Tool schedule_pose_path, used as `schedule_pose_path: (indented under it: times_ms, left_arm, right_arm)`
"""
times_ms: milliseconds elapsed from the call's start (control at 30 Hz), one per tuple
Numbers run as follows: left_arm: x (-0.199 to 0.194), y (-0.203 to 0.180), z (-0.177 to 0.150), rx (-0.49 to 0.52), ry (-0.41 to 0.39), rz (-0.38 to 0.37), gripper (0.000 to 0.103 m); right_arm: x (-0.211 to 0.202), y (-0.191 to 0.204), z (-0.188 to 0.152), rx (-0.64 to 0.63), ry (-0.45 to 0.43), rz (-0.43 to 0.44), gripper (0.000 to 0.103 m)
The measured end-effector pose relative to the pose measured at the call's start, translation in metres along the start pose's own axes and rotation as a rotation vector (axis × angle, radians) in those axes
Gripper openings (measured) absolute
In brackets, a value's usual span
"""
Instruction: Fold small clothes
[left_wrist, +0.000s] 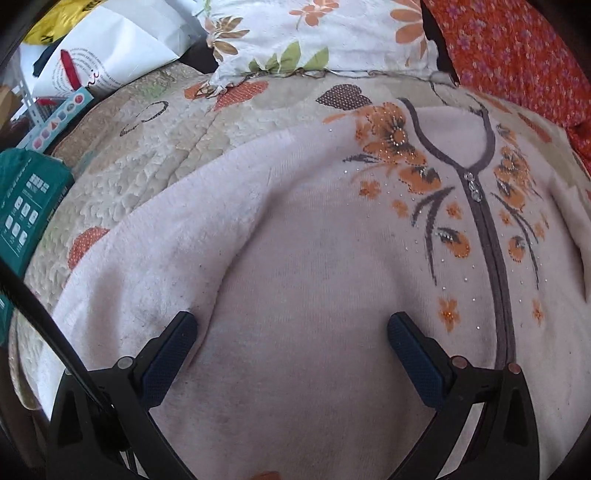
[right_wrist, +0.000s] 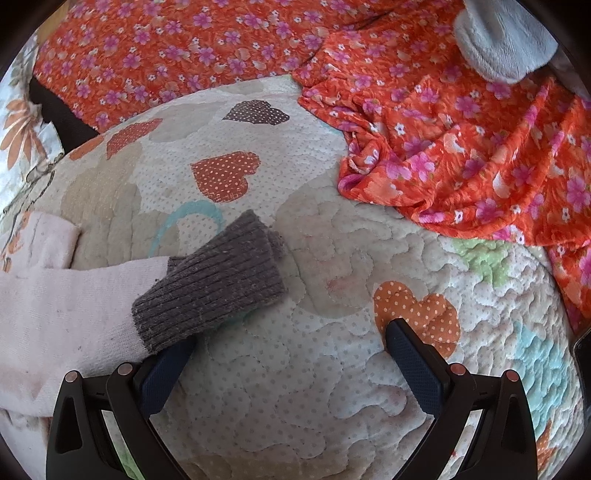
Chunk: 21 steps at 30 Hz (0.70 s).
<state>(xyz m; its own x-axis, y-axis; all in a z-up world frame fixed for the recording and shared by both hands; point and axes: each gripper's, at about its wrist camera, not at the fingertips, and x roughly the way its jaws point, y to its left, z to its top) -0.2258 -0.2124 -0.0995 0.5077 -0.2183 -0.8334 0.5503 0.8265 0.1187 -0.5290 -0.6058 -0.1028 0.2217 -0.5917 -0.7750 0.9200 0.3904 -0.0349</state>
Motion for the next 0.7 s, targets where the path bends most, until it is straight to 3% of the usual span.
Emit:
schedule_pose_path:
  times_ms: [167, 267, 333, 400, 500, 600, 700]
  left_arm:
    - [-0.003, 0.003, -0.005, -0.014, -0.055, -0.003, 0.103]
    - [-0.003, 0.003, -0.005, 0.001, -0.039, -0.012, 0.103]
    - [-0.003, 0.003, -0.006, 0.019, -0.028, -0.021, 0.103]
    - [-0.004, 0.006, -0.008, 0.019, -0.018, -0.042, 0.103]
    - [-0.008, 0.007, -0.014, 0.025, -0.024, -0.043, 0.103]
    - [-0.011, 0.006, -0.019, 0.026, -0.043, -0.04, 0.103]
    - [-0.012, 0.007, -0.022, 0.013, -0.041, -0.044, 0.103]
  right_arm:
    - [-0.003, 0.0, -0.002, 0.047, 0.061, -0.011, 0.103]
    - [-0.007, 0.007, -0.006, -0.006, 0.083, -0.017, 0.103]
    - [-0.014, 0.006, -0.009, 0.0, 0.1, -0.007, 0.097]
    - [-0.031, 0.0, -0.013, 0.062, 0.097, -0.011, 0.083]
    - [-0.064, -0.001, -0.016, 0.141, 0.026, 0.003, 0.083]
    - [-0.109, 0.018, -0.024, 0.107, -0.101, 0.017, 0.083]
    - [-0.142, 0.056, -0.043, 0.035, -0.155, 0.196, 0.083]
